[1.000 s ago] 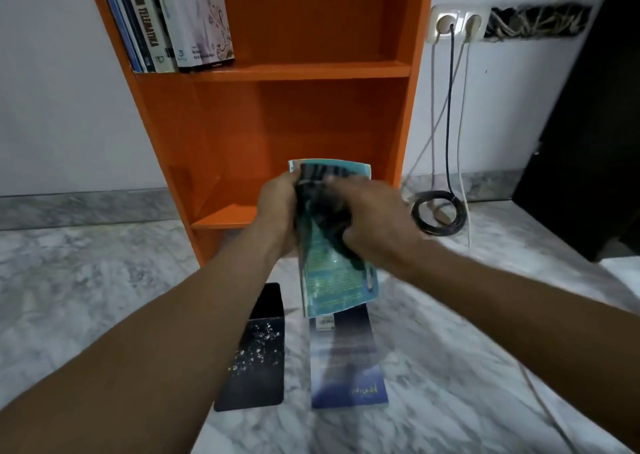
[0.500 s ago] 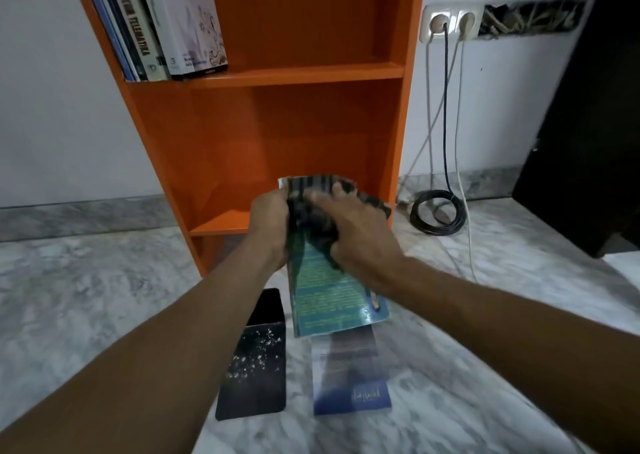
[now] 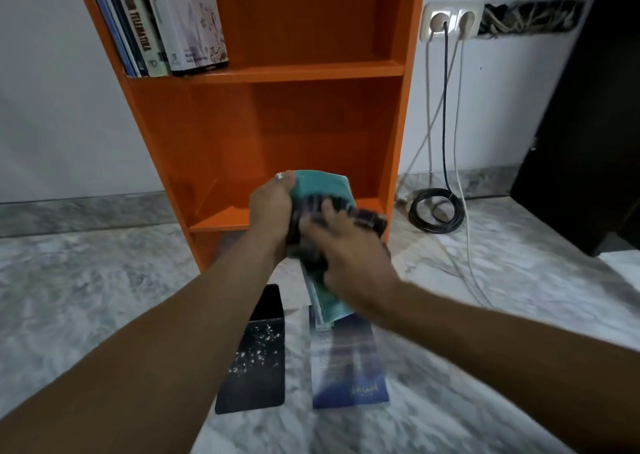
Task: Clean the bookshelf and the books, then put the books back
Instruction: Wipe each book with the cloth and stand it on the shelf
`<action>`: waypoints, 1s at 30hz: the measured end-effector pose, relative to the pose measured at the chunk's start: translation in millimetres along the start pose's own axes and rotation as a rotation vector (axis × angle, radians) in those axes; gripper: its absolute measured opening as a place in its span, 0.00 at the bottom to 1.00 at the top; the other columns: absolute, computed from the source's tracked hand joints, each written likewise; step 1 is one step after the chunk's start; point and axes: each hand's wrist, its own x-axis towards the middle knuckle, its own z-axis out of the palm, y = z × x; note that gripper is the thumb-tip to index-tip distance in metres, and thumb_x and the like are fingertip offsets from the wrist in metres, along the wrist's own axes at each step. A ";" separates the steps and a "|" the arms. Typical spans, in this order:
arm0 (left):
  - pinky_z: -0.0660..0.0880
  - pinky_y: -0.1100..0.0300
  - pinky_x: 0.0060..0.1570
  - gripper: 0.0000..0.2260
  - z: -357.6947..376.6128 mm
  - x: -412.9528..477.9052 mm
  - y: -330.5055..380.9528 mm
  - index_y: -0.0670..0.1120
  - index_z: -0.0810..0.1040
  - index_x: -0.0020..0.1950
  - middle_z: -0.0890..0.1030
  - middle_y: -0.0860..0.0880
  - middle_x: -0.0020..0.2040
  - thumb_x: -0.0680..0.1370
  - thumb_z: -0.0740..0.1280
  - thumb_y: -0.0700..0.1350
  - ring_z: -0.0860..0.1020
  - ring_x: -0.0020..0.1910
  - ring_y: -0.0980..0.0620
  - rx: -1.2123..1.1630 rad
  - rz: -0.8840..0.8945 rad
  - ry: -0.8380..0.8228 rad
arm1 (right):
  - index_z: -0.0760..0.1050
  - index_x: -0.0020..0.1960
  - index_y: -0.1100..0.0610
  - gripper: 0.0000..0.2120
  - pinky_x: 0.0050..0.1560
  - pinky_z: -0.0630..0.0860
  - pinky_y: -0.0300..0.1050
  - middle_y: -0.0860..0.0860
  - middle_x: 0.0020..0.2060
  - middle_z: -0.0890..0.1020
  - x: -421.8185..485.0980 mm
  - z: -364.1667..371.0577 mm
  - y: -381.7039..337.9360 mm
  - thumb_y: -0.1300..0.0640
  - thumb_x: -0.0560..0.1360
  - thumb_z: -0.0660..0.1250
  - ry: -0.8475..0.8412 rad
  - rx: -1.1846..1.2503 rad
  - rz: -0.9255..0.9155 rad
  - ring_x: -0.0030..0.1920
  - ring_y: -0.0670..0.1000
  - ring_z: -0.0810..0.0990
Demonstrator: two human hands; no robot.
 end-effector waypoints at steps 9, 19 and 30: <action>0.78 0.44 0.49 0.09 -37.7 2.7 4.1 0.43 0.76 0.39 0.80 0.44 0.39 0.80 0.64 0.38 0.81 0.44 0.40 0.113 0.116 0.266 | 0.79 0.63 0.46 0.29 0.49 0.78 0.44 0.45 0.51 0.84 -40.5 -48.0 14.9 0.69 0.67 0.70 -0.024 0.277 0.041 0.48 0.47 0.80; 0.78 0.56 0.37 0.06 17.5 -8.2 17.5 0.43 0.74 0.42 0.79 0.43 0.39 0.78 0.66 0.44 0.78 0.35 0.46 0.229 0.149 0.147 | 0.39 0.77 0.41 0.50 0.54 0.77 0.57 0.58 0.62 0.73 -0.3 7.0 -13.4 0.55 0.67 0.70 -0.103 0.351 0.354 0.55 0.61 0.77; 0.78 0.50 0.49 0.24 -19.0 -2.3 4.9 0.40 0.80 0.51 0.84 0.43 0.46 0.78 0.64 0.61 0.81 0.45 0.43 0.282 -0.080 -0.059 | 0.74 0.58 0.52 0.20 0.48 0.83 0.52 0.57 0.50 0.84 -19.9 -35.4 18.7 0.70 0.73 0.71 -0.035 1.128 0.478 0.48 0.56 0.85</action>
